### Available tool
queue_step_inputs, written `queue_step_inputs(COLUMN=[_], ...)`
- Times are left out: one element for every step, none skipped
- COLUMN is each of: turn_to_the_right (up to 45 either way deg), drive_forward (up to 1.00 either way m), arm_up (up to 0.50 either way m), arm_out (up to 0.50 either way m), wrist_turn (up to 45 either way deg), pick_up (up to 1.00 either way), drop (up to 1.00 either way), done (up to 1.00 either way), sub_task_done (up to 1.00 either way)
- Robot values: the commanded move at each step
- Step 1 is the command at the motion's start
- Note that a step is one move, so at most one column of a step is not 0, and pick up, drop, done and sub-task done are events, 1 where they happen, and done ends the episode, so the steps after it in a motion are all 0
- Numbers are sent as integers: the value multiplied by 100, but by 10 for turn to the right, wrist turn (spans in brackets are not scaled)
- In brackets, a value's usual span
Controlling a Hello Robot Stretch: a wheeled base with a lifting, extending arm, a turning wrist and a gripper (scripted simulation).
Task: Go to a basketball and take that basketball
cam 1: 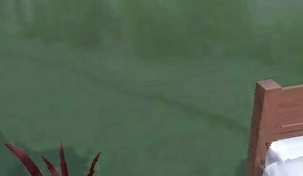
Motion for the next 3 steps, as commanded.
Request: queue_step_inputs(turn_to_the_right=[-120, 0, 0], drive_forward=[0, 0, 0], arm_up=[0, 50, 26], arm_out=[0, 0, 0], wrist_turn=[0, 0, 0], pick_up=[0, 0, 0], drop=[0, 0, 0], done=[0, 0, 0], sub_task_done=[0, 0, 0])
